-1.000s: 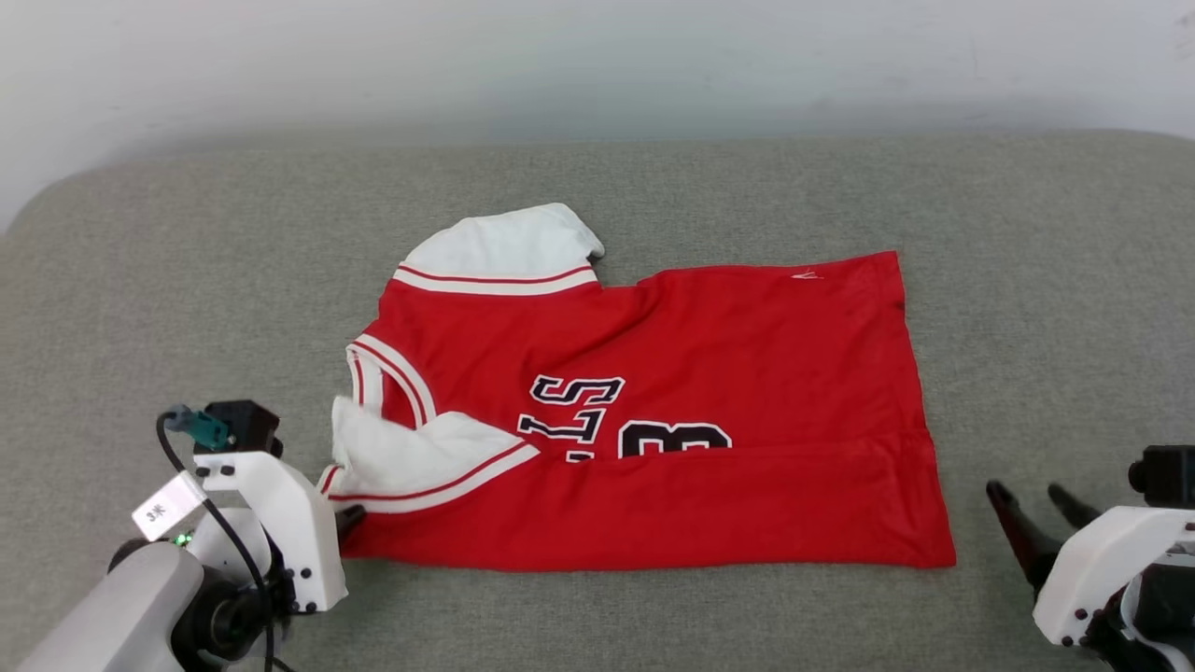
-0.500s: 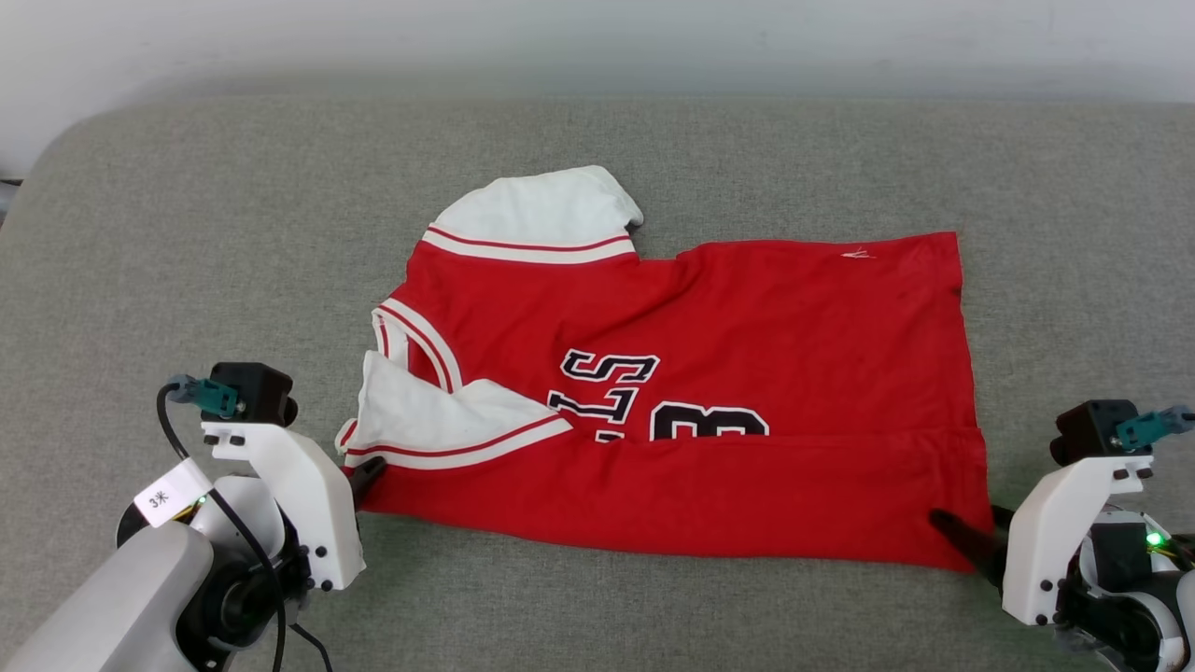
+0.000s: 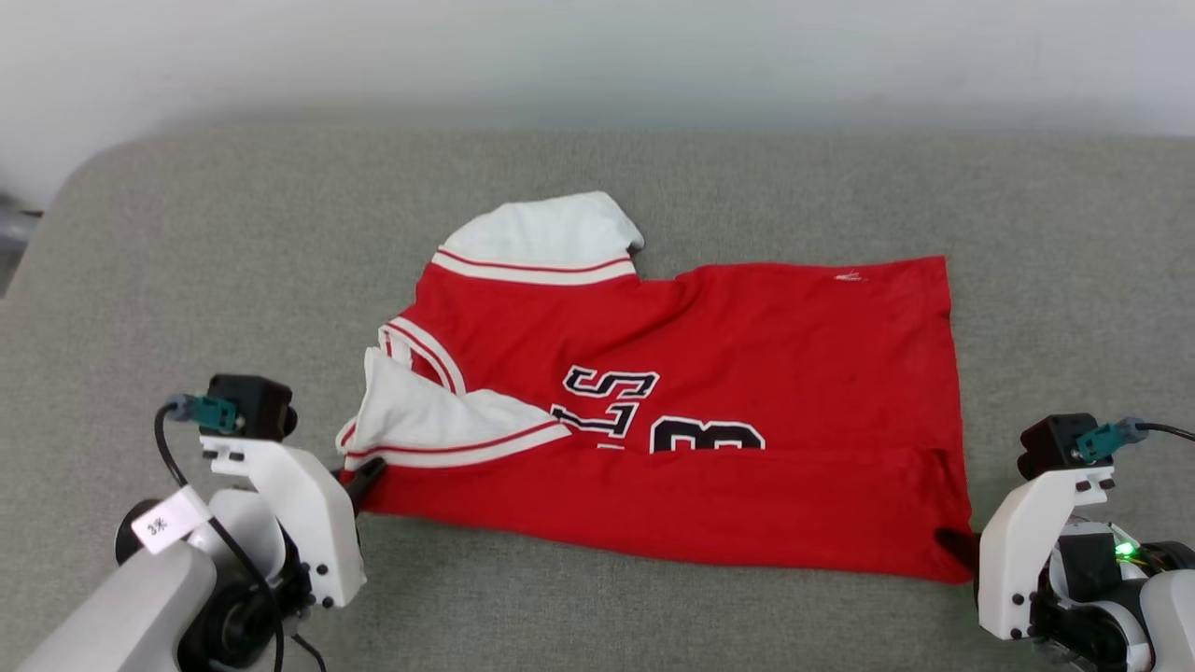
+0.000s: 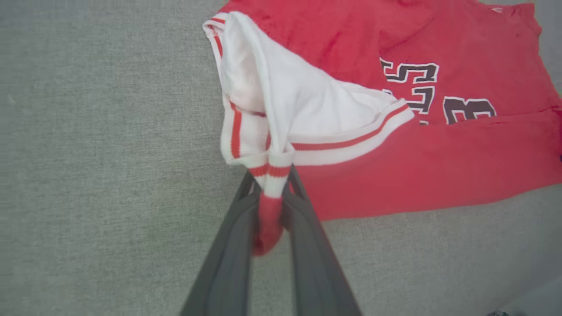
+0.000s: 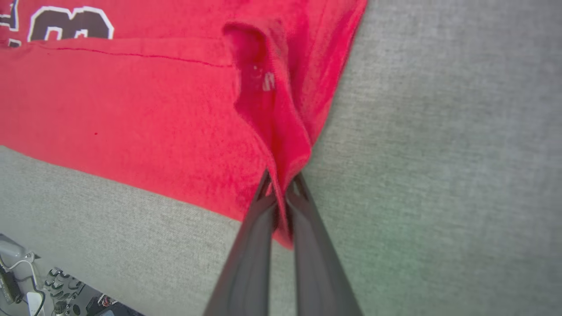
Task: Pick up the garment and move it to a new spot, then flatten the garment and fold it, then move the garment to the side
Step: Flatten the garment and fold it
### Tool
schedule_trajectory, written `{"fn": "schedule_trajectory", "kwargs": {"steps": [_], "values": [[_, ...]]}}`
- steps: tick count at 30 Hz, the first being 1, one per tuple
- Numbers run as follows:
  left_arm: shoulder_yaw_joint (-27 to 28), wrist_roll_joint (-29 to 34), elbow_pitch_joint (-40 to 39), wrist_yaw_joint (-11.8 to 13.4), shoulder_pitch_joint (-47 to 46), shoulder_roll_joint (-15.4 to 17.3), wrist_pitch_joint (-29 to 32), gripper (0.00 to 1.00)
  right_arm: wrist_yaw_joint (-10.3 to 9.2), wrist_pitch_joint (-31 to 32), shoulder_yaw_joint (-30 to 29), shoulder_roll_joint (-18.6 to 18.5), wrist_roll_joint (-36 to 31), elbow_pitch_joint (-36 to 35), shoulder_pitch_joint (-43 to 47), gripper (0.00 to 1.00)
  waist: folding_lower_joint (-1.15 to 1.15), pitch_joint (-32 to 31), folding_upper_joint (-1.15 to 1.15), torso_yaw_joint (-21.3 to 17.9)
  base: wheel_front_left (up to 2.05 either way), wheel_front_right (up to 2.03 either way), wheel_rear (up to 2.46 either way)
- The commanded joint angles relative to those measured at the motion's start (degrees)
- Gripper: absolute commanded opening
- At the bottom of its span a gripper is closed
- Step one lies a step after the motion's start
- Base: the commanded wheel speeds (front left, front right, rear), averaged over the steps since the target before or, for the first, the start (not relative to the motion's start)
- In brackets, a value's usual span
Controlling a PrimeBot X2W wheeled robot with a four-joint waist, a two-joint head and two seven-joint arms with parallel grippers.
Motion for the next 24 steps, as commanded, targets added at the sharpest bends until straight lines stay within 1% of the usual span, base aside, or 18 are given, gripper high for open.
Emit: {"fn": "schedule_trajectory", "kwargs": {"steps": [1, 5, 9, 14, 17, 20, 24], "values": [[0.02, 0.15, -0.41, 0.41, 1.48, 0.21, -0.47, 0.00, -0.06, -0.39, 0.25, -0.55, -0.36, 0.02, 0.57, 0.00, -0.01, -1.97, 0.00, -0.22, 0.00, 0.00, 0.00], [-0.16, -0.34, -1.92, 1.19, 4.42, 0.92, -1.08, 0.00, -0.06, -1.02, 1.21, -1.30, 0.17, -0.42, 2.35, 0.00, -0.01, -5.91, 0.00, -0.31, 0.00, 0.00, 0.00], [-0.51, -0.97, -3.76, 2.70, 8.36, 2.01, -0.87, 0.00, -0.06, -1.23, 2.06, -1.79, 1.24, -0.67, 5.17, 0.00, -0.01, -9.59, 0.00, -0.26, 0.00, 0.00, 0.00], [0.18, -2.47, -6.28, 4.95, 13.63, 3.82, -1.00, 0.00, -0.07, -1.47, 2.23, -2.09, 2.19, -2.51, 9.38, 0.00, -0.01, -11.88, 0.00, -0.21, 0.00, 0.00, 0.00], [0.52, -3.94, -6.98, 5.88, 16.86, 4.37, -1.27, 0.00, -0.07, -1.67, 2.07, -1.87, 2.31, -3.80, 12.09, 0.00, -0.01, -12.42, 0.00, -0.20, 0.00, 0.00, 0.00], [0.95, -5.58, -6.63, 6.22, 19.62, 3.40, -2.13, 0.00, -0.06, -1.73, 1.49, -0.83, 2.34, -4.15, 14.82, 0.00, -0.01, -12.57, 0.00, -0.23, 0.00, 0.00, 0.00], [1.11, -7.31, -4.21, 5.22, 21.59, 1.71, -3.64, 0.00, -0.06, -2.80, 0.31, 0.93, 1.92, -3.41, 17.32, 0.00, -0.01, -12.25, 0.00, -0.33, 0.00, 0.00, 0.00]]}}
